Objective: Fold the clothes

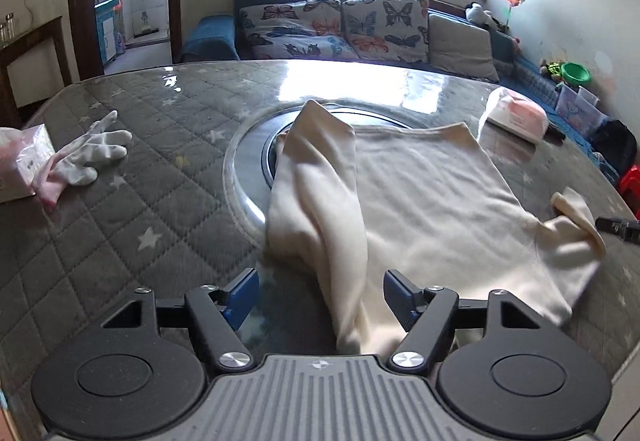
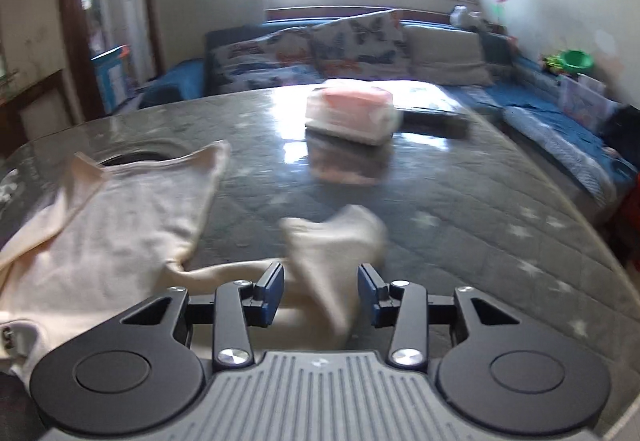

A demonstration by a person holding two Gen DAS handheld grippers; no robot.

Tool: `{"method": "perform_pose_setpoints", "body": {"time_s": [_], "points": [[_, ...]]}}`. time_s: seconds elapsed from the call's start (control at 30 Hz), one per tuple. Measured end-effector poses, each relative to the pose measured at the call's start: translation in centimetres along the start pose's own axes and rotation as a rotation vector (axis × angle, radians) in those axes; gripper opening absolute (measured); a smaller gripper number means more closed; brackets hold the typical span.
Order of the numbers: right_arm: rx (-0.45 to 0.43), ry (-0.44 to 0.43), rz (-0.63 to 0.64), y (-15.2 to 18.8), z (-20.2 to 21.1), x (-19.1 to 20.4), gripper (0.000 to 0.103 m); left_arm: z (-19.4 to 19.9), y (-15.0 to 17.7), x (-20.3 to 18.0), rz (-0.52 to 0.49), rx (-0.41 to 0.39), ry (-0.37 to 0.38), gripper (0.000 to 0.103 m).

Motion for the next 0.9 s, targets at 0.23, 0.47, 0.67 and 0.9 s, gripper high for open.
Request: {"method": "perform_pose_setpoints", "body": {"time_s": [0.23, 0.47, 0.67, 0.9], "points": [[0.011, -0.008, 0.033, -0.4, -2.6, 1.7, 0.048, -2.7, -1.8, -1.7, -0.017, 0.004, -0.003, 0.072], [0.030, 0.035, 0.034, -1.3, -5.2, 0.7, 0.046, -3.3, -1.4, -3.8, -0.027, 0.013, 0.044, 0.074], [0.009, 0.146, 0.091, -0.7, -5.4, -0.7, 0.010, -3.8, -0.6, -4.7, -0.053, 0.030, 0.048, 0.079], [-0.035, 0.307, 0.012, 0.6, -1.5, -6.0, 0.005, -4.0, 0.1, -4.8, -0.079, 0.038, 0.043, 0.082]]}}
Point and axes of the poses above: each gripper's, at about its wrist camera, not at the fingertips, and z roughly against the way its jaws point, x to its left, y to its underside, the point moved 5 cm from there along -z, roughly the way its jaws point, and after that the axes turned 4 degrees about -y, right-handed, at the moved point
